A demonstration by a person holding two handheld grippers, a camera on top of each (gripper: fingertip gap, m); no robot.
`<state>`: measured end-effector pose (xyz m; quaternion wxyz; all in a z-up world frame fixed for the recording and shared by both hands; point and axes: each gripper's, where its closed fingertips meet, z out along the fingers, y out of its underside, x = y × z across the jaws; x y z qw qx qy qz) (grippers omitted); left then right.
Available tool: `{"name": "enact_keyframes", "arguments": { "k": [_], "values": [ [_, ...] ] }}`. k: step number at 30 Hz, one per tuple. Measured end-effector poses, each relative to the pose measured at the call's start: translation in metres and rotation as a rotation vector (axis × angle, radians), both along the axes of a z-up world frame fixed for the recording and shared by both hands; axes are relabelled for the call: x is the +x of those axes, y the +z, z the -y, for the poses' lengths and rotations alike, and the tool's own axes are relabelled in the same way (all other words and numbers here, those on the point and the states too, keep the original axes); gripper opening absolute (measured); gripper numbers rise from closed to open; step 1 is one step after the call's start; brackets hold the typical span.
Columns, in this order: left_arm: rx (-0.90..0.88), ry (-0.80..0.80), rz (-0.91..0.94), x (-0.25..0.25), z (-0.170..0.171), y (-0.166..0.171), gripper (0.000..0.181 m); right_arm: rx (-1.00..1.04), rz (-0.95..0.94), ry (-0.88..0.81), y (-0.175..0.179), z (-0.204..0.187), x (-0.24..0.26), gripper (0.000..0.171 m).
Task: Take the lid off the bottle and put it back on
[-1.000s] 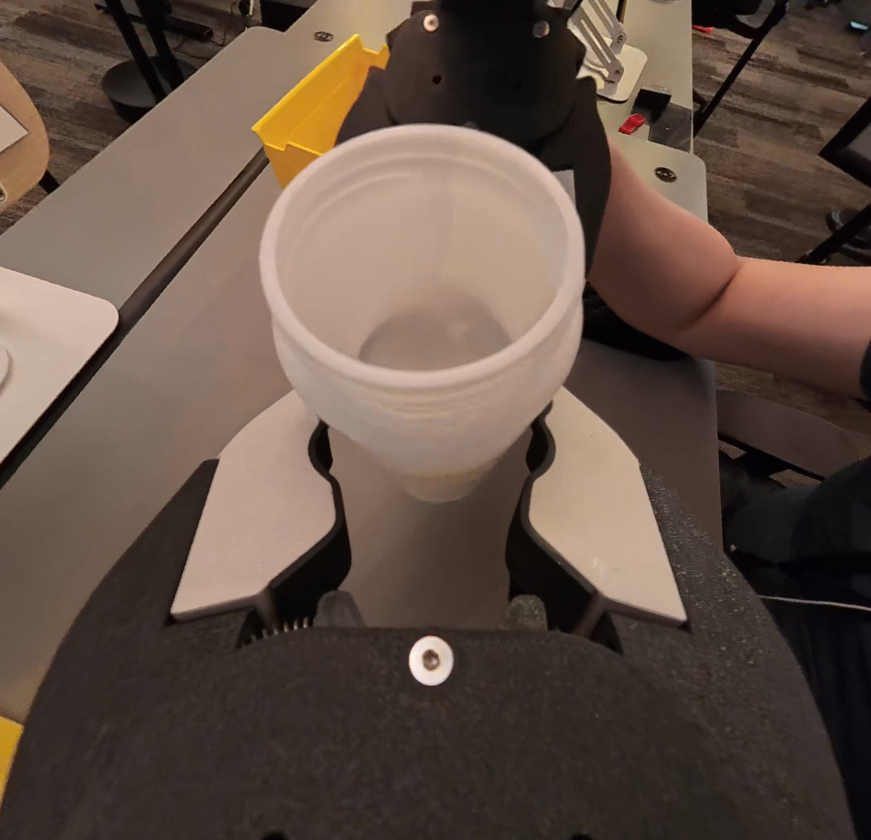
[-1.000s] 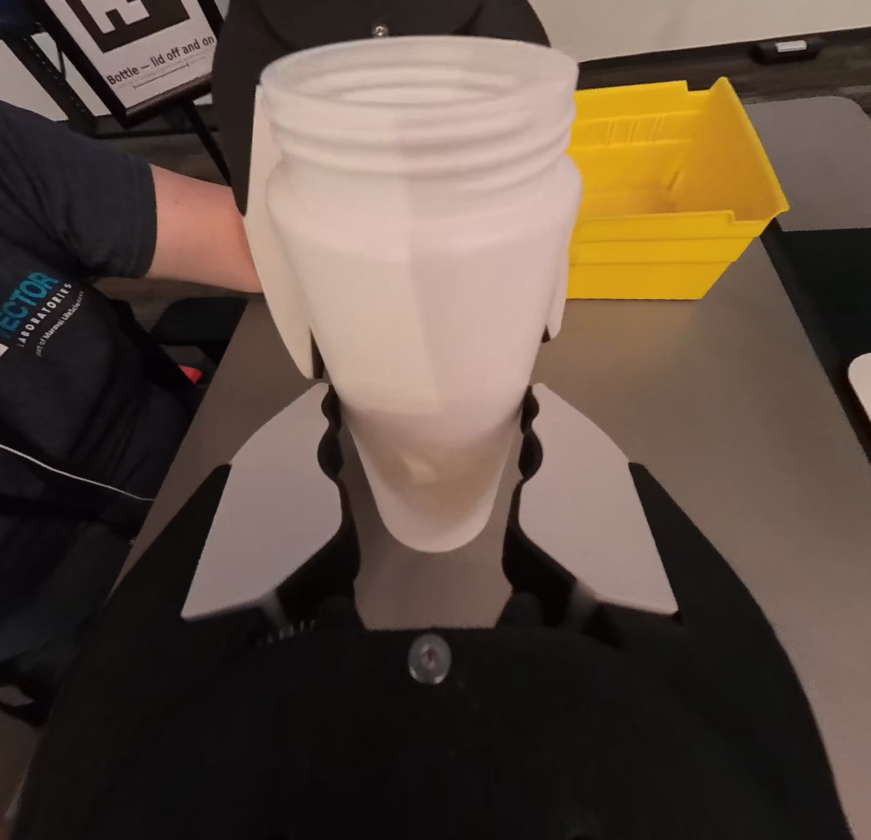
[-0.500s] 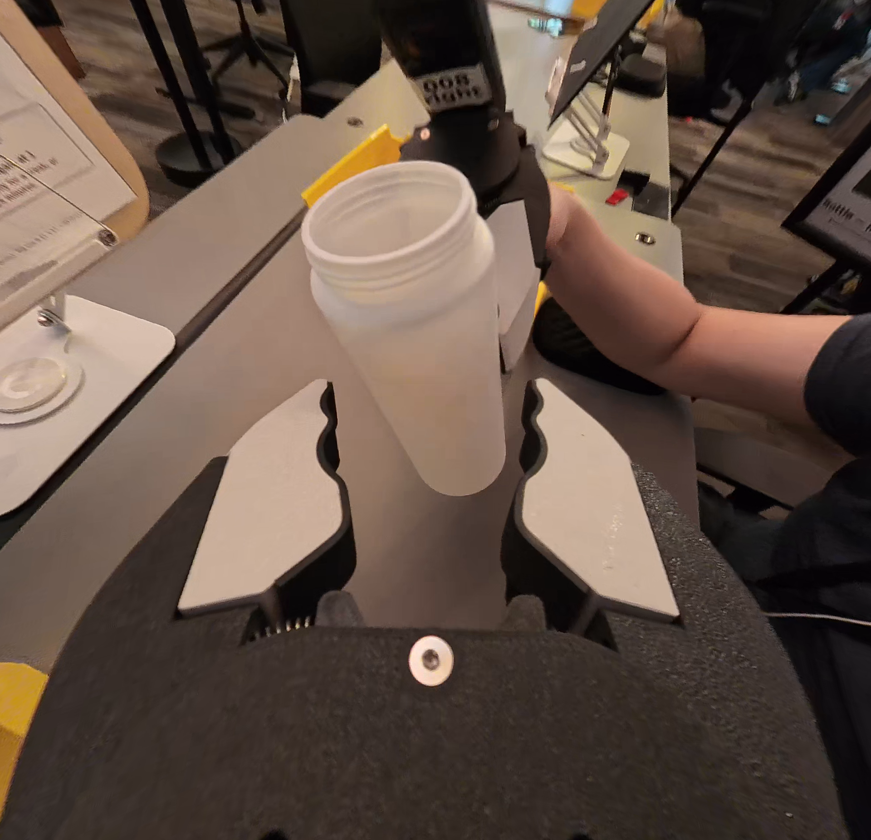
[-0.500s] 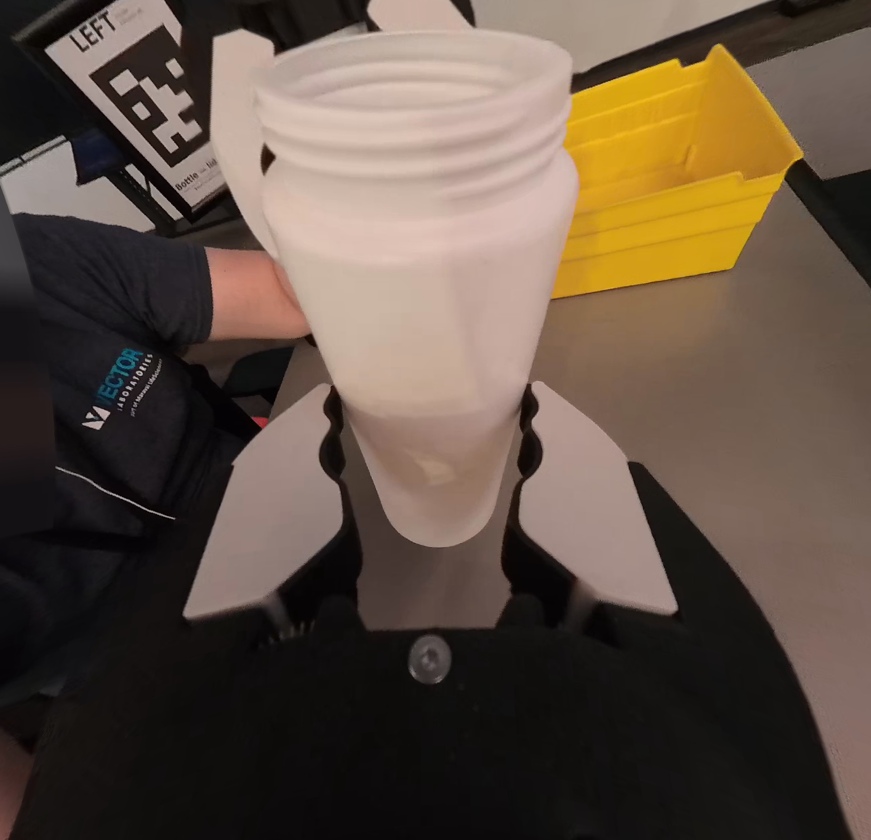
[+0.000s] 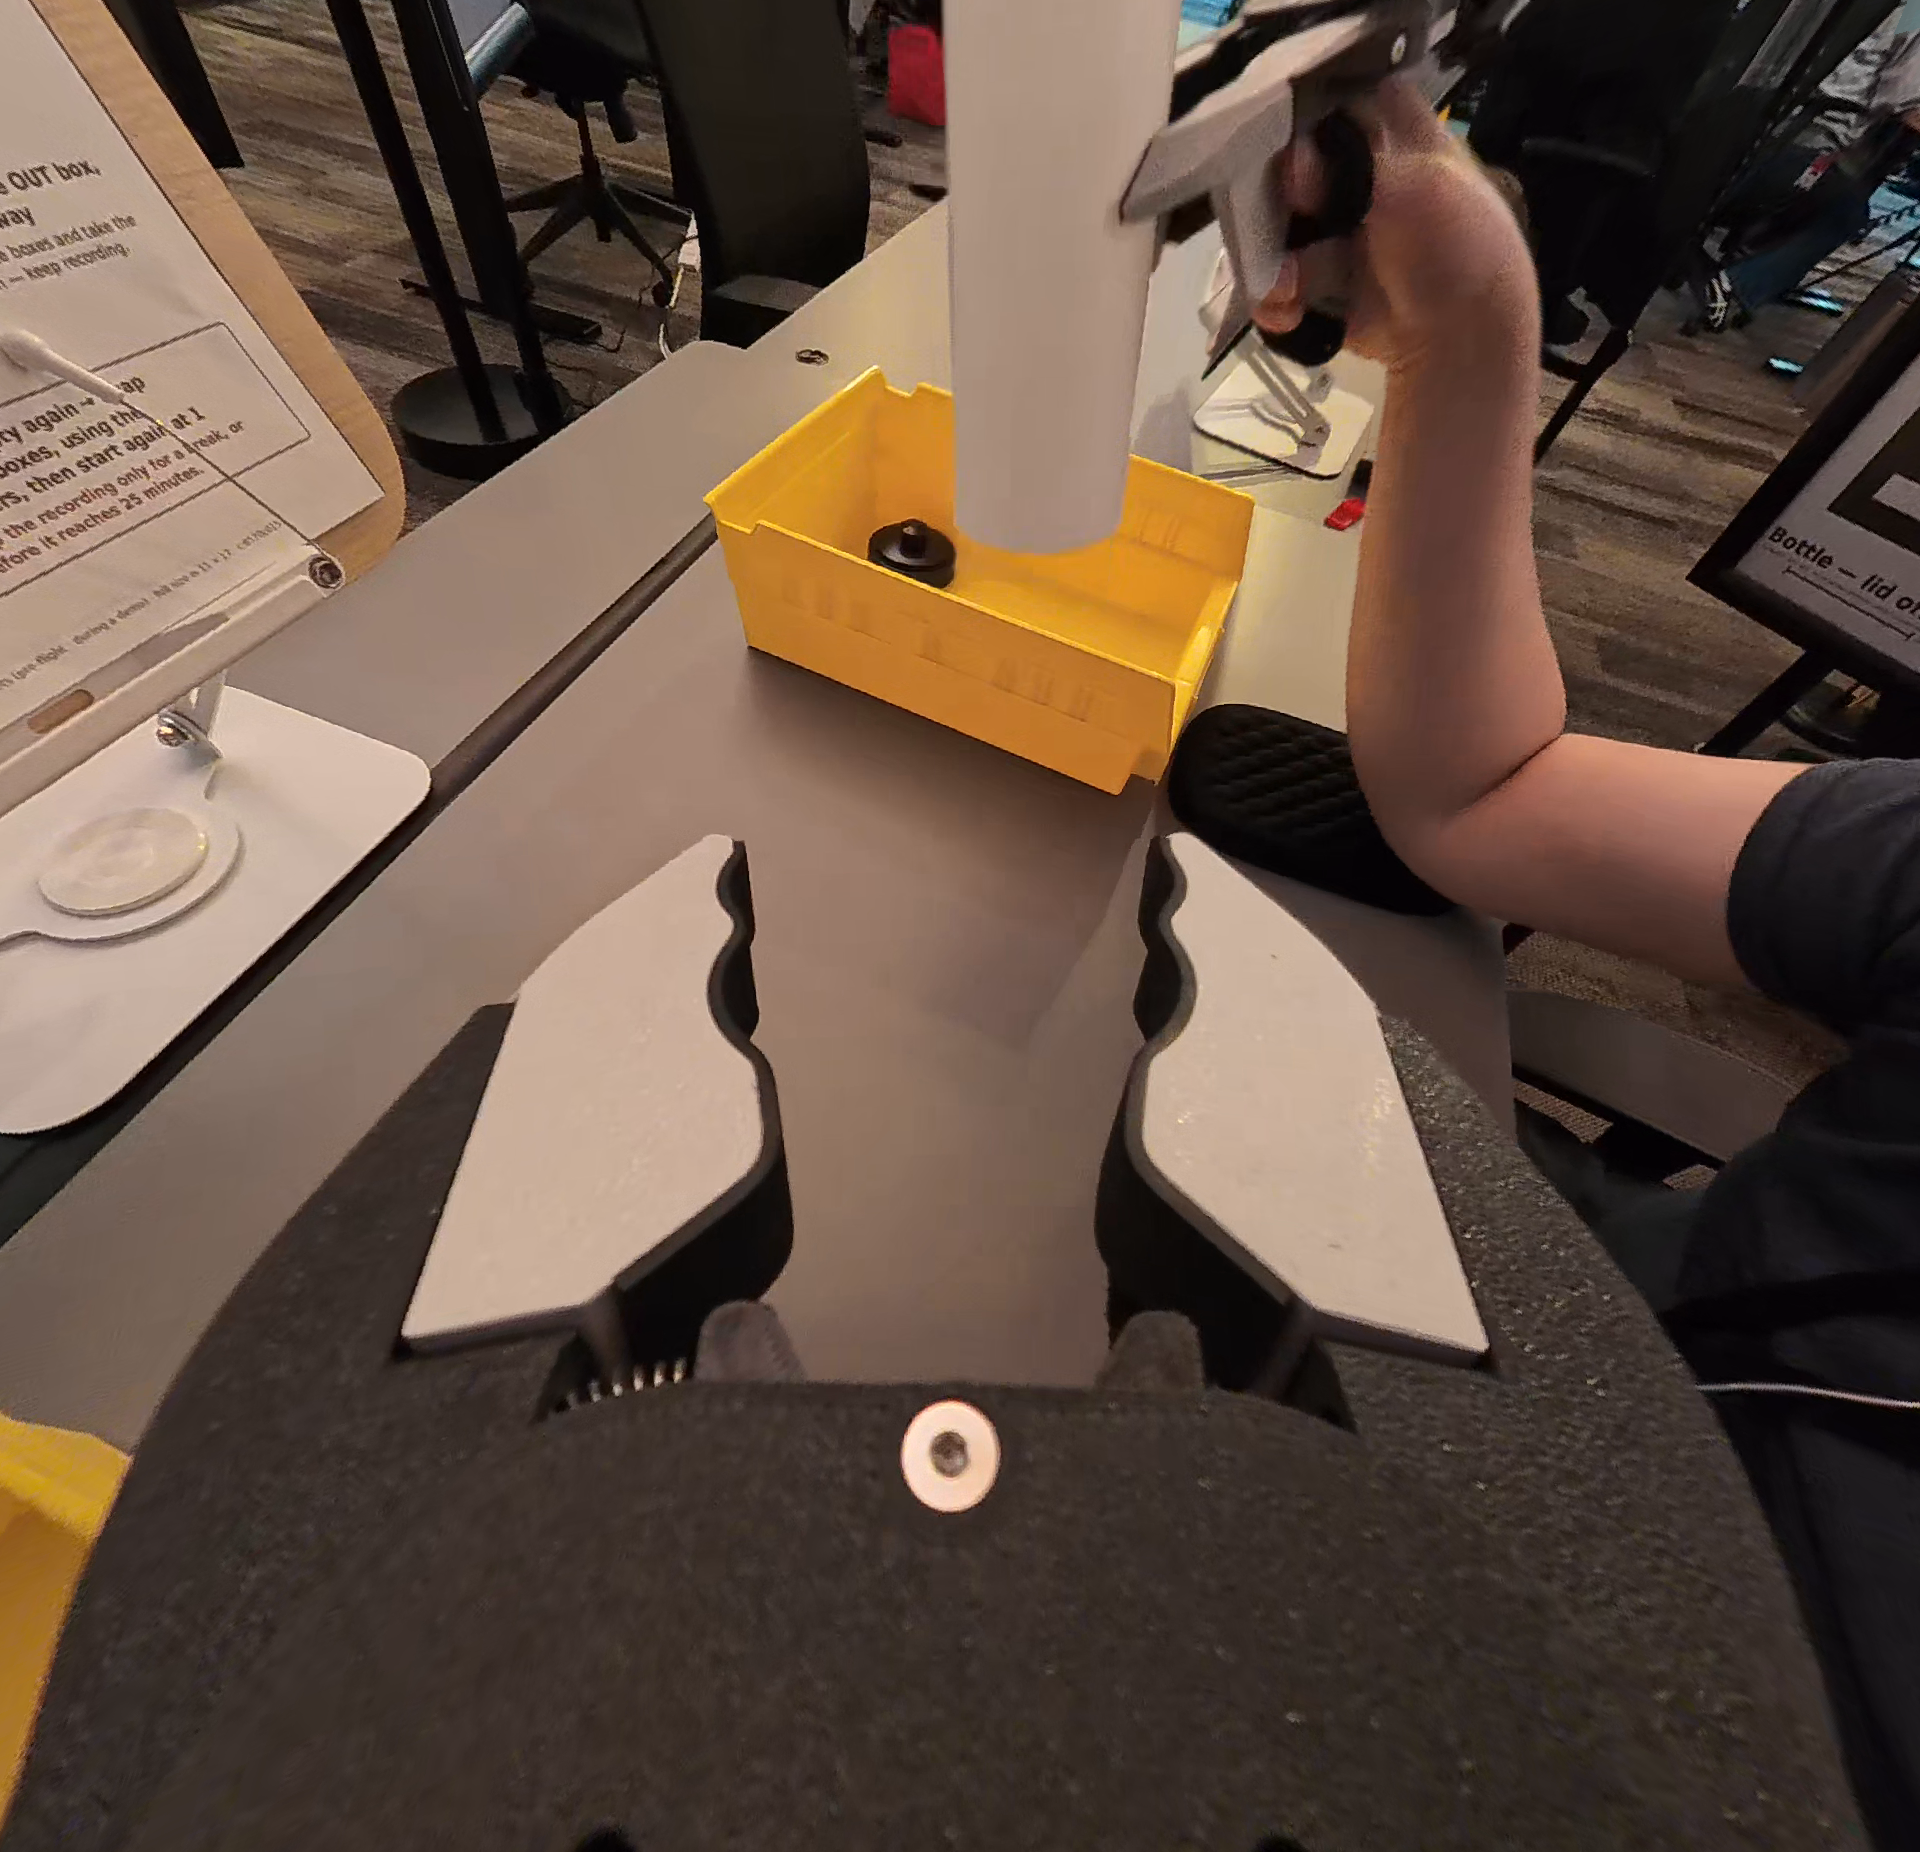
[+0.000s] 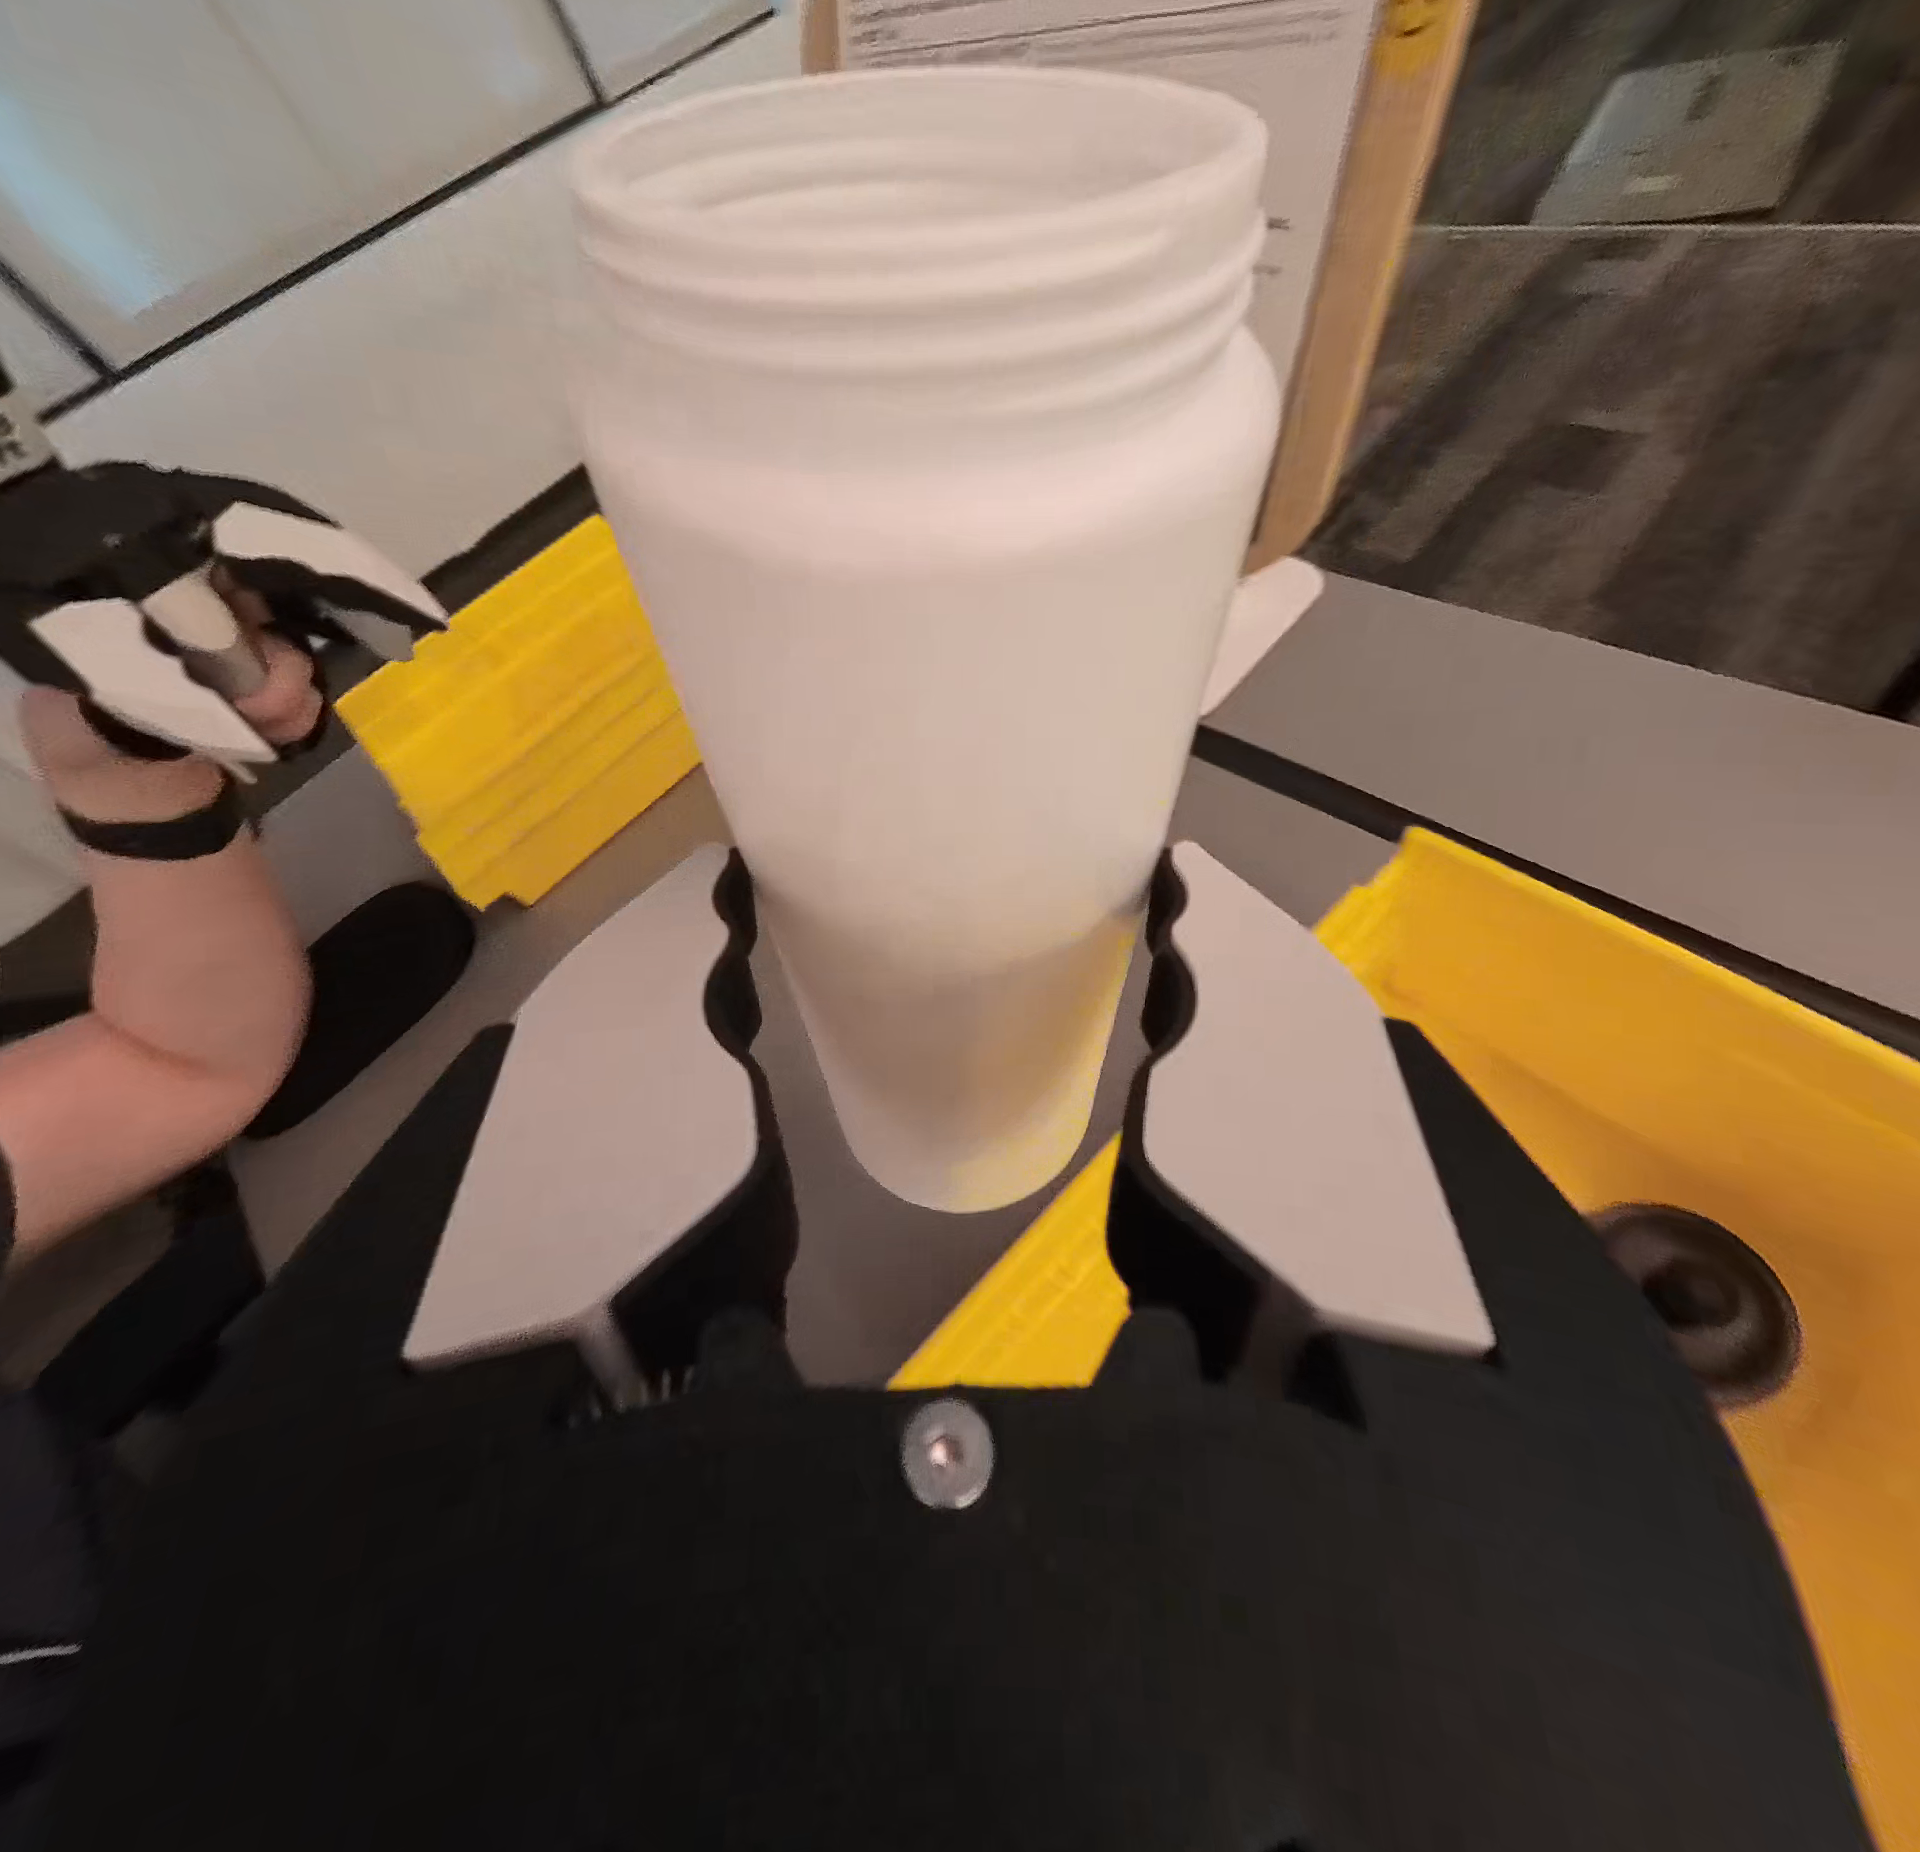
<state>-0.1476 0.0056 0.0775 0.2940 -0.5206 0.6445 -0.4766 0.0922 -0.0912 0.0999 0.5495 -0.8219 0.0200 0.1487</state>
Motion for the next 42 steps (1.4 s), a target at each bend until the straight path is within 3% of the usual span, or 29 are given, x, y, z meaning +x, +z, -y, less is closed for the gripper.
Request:
{"name": "enact_keyframes", "arguments": {
  "k": [3,8,15,25,36,39,42],
  "values": [
    [0.006,-0.004,-0.014,0.001,0.002,-0.003,0.071,-0.015,-0.072,-0.102,0.000,0.024,0.024,0.074],
    [0.003,-0.002,-0.038,0.004,0.002,-0.009,0.071,-0.364,-0.031,-0.336,-0.062,0.049,0.070,0.074],
    [0.006,-0.006,-0.072,0.004,0.003,-0.015,0.071,-0.802,-0.193,-0.343,-0.167,0.048,0.094,0.074],
    [0.004,-0.009,-0.101,0.003,0.003,-0.021,0.071,-0.973,-0.399,-0.336,-0.227,0.039,0.096,0.073],
    [-0.005,0.032,-0.118,0.001,-0.008,-0.022,0.072,-1.023,-0.351,-0.346,-0.235,0.039,0.095,0.073],
    [0.032,0.112,-0.139,-0.007,-0.027,-0.022,0.073,-0.928,-0.291,-0.348,-0.209,0.037,0.099,0.076],
    [0.126,0.317,-0.208,-0.035,-0.076,-0.025,0.075,-0.761,-0.192,-0.415,-0.166,0.045,0.113,0.077]
  ]
}}
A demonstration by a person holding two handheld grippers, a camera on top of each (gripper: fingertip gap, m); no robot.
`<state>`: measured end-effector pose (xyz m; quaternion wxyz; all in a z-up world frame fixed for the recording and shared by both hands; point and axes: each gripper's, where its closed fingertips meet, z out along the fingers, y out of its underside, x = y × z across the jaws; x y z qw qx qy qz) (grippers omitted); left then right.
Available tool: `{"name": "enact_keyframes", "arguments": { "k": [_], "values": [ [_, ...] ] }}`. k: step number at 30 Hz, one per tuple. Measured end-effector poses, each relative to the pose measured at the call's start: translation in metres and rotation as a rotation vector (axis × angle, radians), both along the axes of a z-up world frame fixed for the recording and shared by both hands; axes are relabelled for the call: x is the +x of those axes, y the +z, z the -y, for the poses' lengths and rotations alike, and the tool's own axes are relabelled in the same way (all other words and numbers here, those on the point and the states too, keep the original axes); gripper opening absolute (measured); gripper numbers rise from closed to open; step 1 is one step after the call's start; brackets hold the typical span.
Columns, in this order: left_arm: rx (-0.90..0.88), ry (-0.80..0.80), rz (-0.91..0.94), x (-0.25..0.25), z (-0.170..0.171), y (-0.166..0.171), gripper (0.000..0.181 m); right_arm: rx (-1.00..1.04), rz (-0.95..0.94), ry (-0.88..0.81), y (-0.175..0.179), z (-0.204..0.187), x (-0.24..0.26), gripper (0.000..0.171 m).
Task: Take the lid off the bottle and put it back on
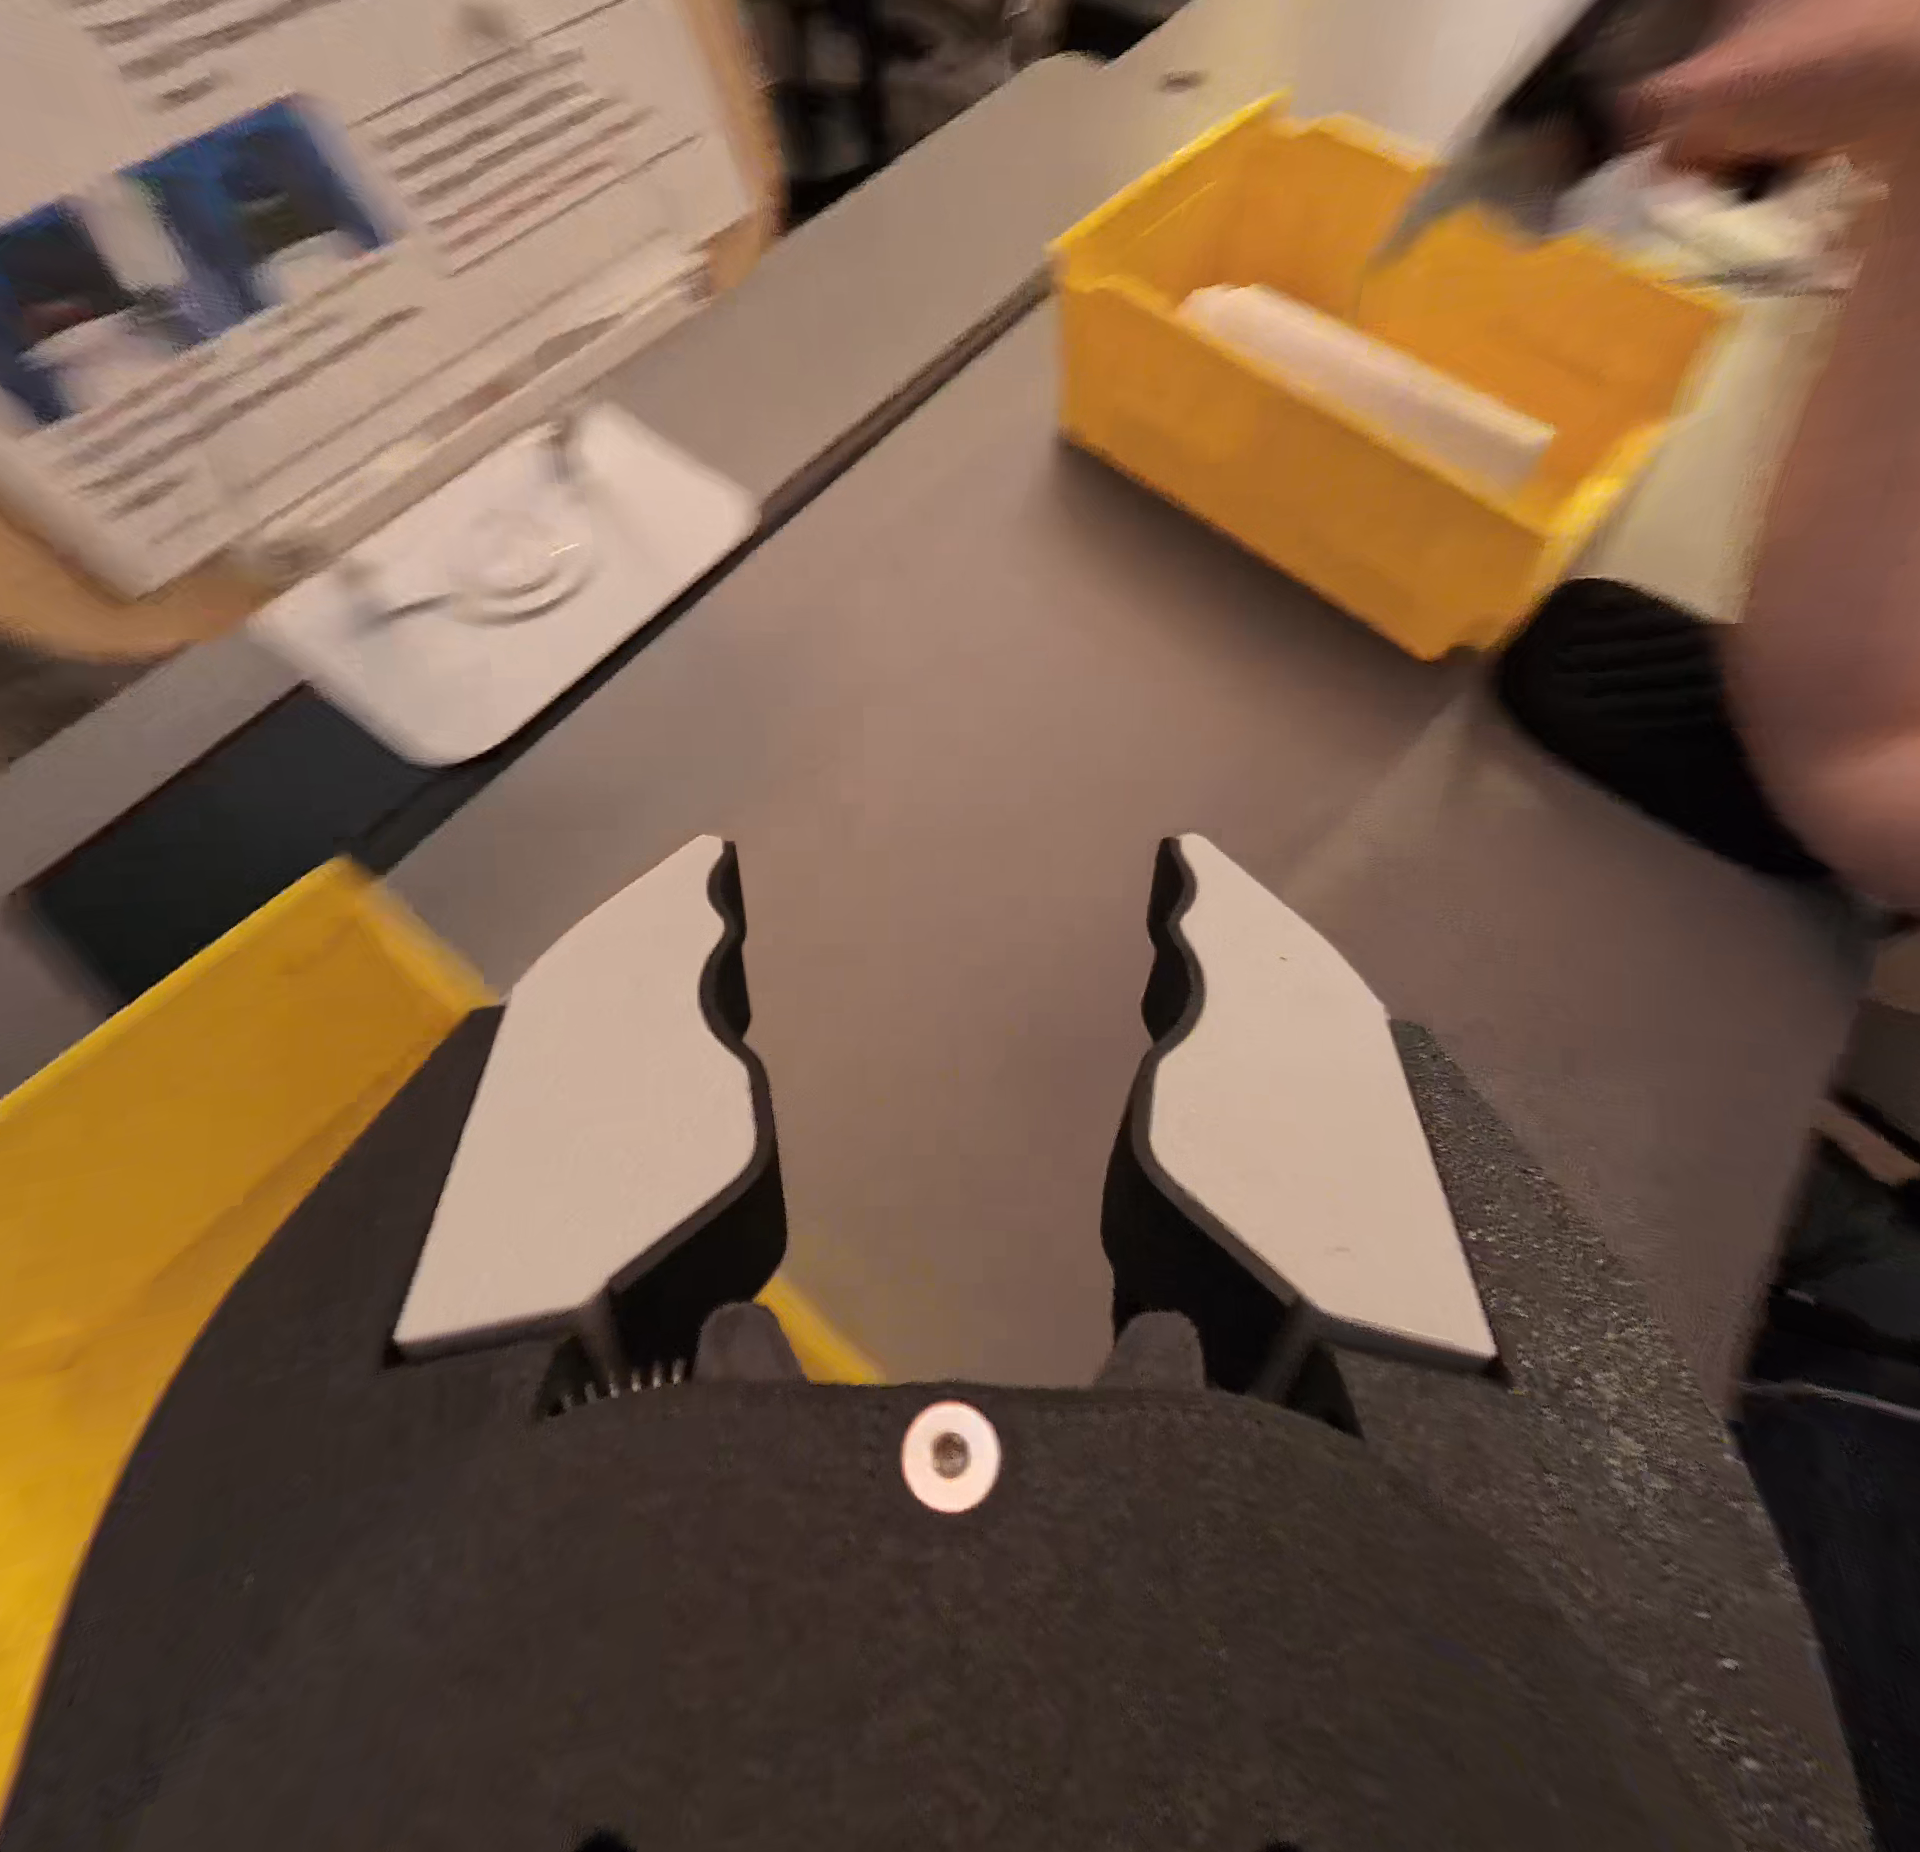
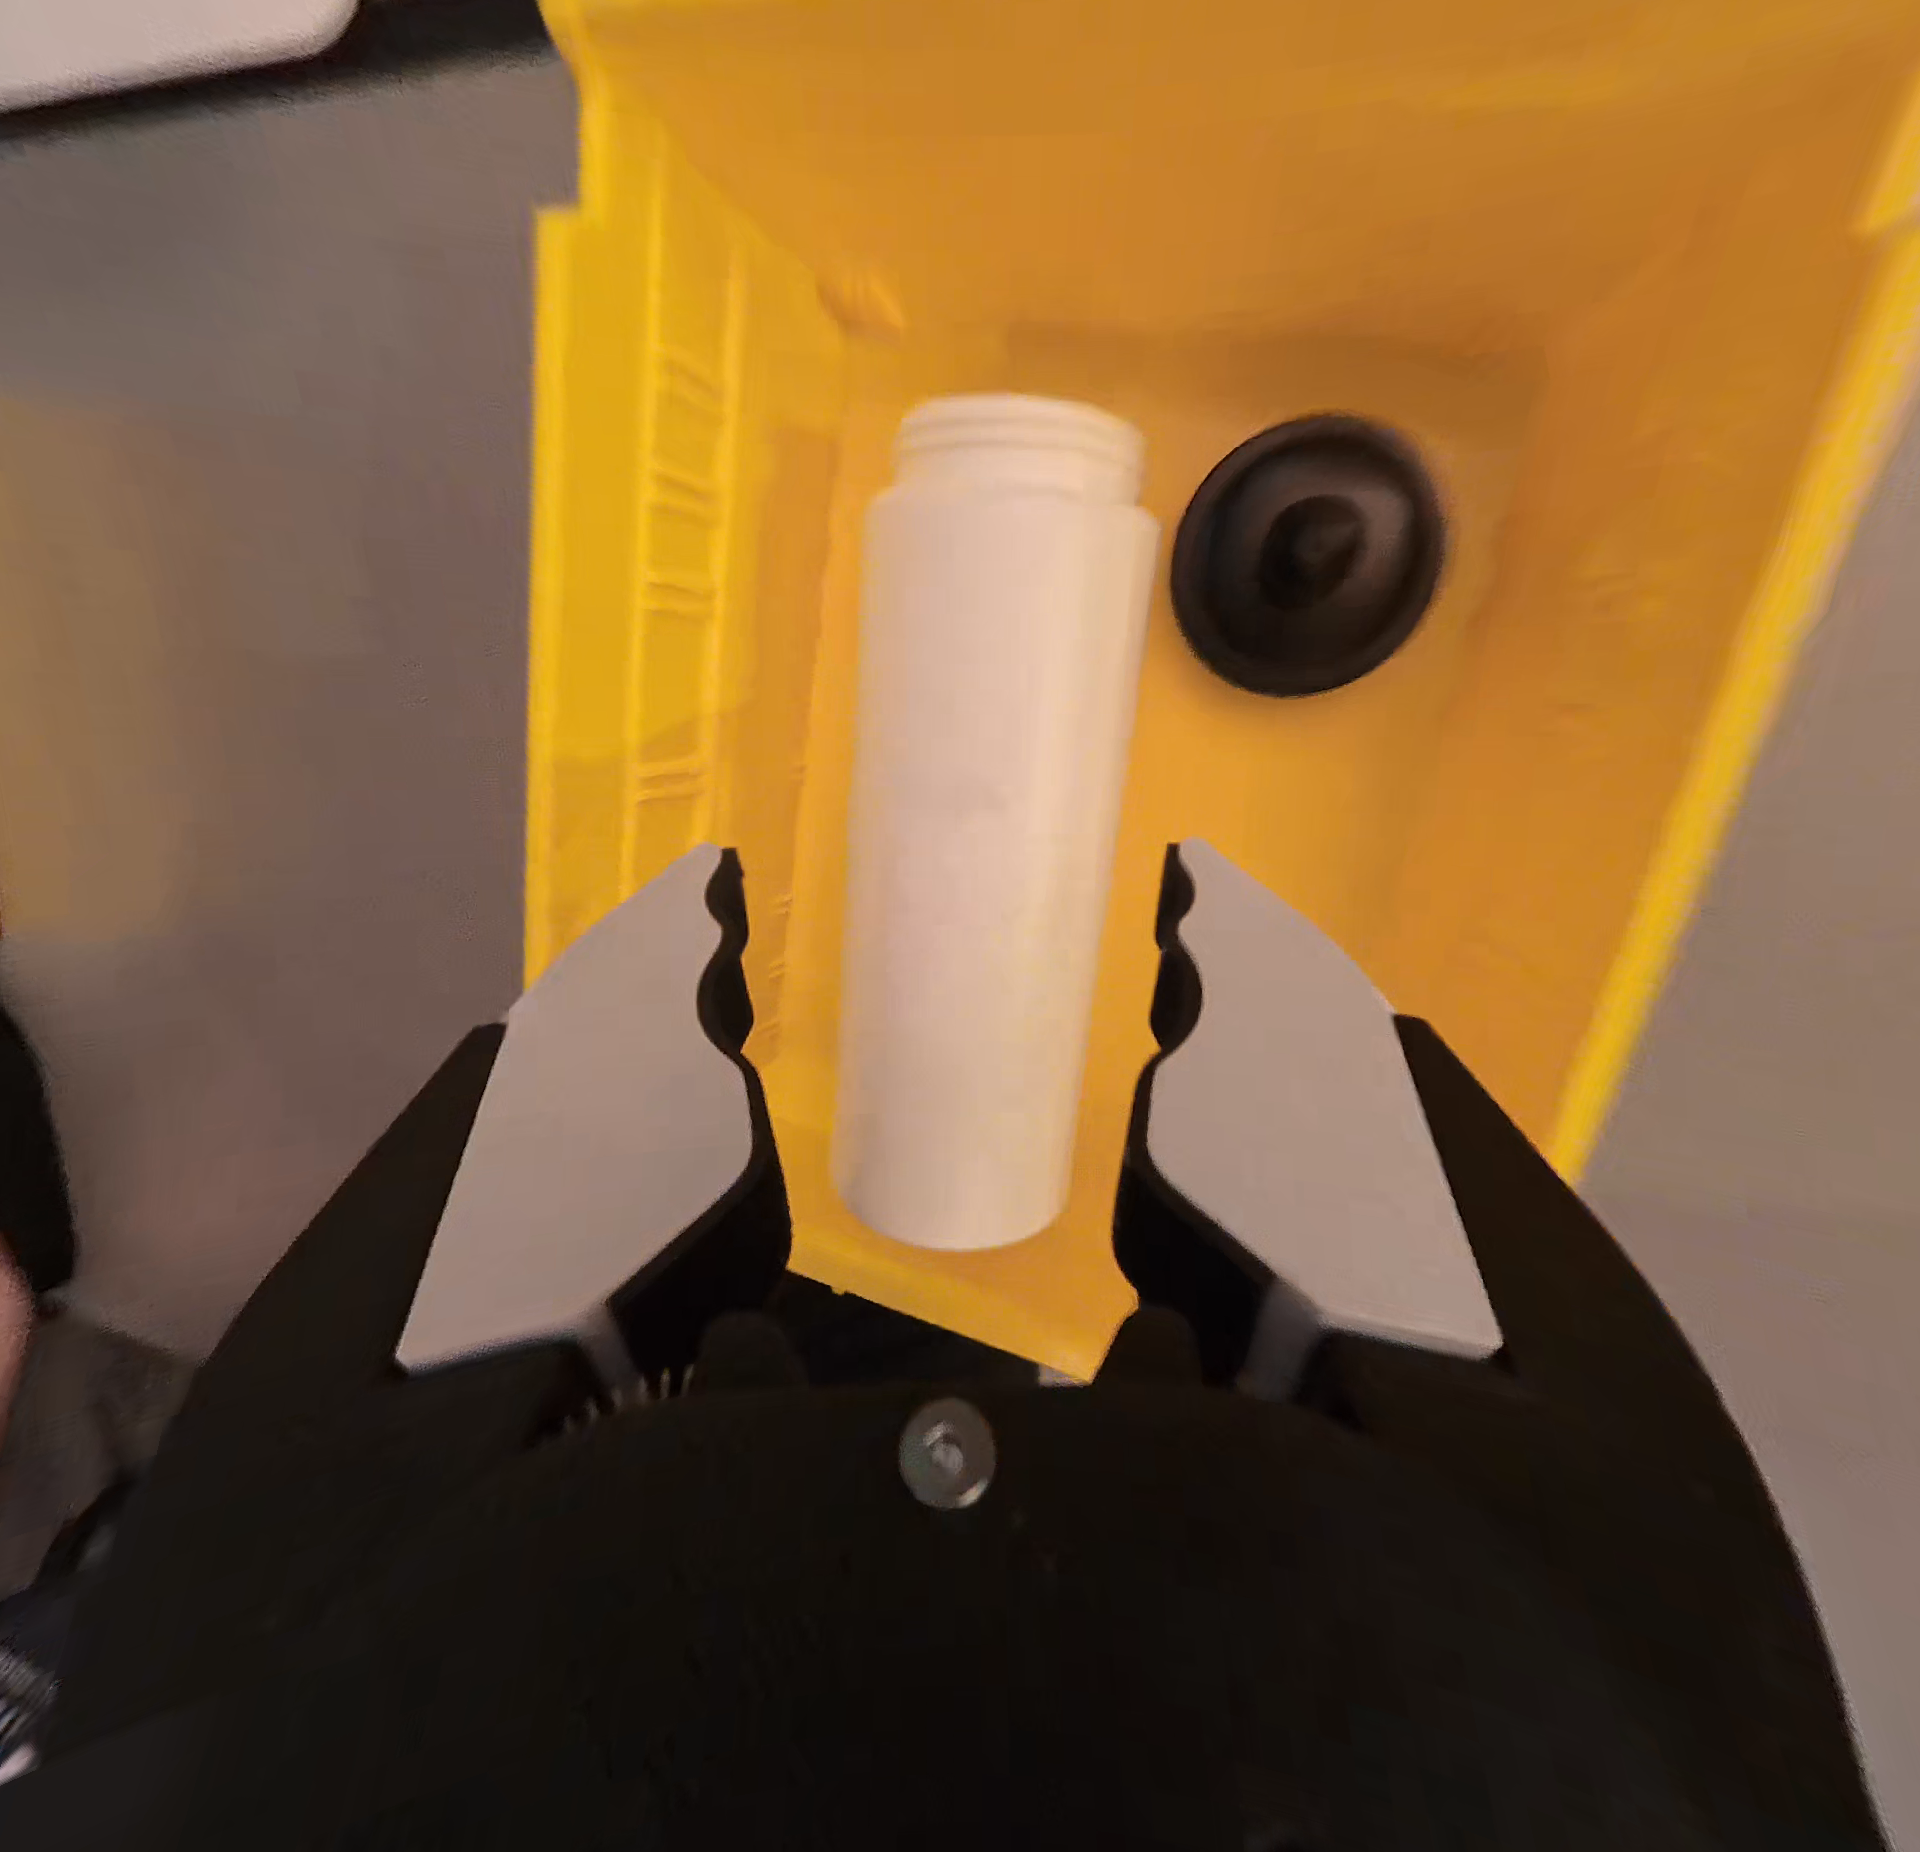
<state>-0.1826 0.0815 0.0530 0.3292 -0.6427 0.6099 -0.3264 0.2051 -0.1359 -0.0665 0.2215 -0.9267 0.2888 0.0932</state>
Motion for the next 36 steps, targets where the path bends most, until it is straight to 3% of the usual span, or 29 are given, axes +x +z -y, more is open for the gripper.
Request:
{"name": "enact_keyframes", "arguments": {
  "k": [5,8,11,17,19,21,30,36],
  "values": [
    [0.114,0.542,-0.174,-0.090,-0.116,-0.016,0.072,0.112,0.187,-0.180,0.040,0.049,0.044,0.070],
    [0.074,0.729,-0.228,-0.133,-0.158,-0.032,0.067,0.013,0.185,-0.273,0.019,0.082,0.065,0.050],
    [0.044,0.850,-0.283,-0.166,-0.185,-0.049,0.066,-0.049,0.054,-0.276,-0.011,0.093,0.061,0.050],
    [-0.101,0.922,-0.394,-0.192,-0.204,-0.094,0.064,-0.145,-0.017,-0.225,-0.046,0.088,0.062,0.041],
    [-0.144,0.954,-0.454,-0.200,-0.209,-0.111,0.064,-0.167,-0.061,-0.203,-0.055,0.084,0.057,0.017],
    [-0.182,0.963,-0.498,-0.205,-0.212,-0.127,0.062,-0.198,-0.068,-0.213,-0.061,0.087,0.058,0.009],
    [-0.396,0.927,-0.611,-0.212,-0.202,-0.174,0.042,-0.171,-0.126,-0.252,-0.061,0.081,0.053,0.011],
    [-0.401,0.934,-0.616,-0.214,-0.205,-0.178,0.018,-0.197,-0.167,-0.198,-0.060,0.063,0.036,0.012]
  ]
}}
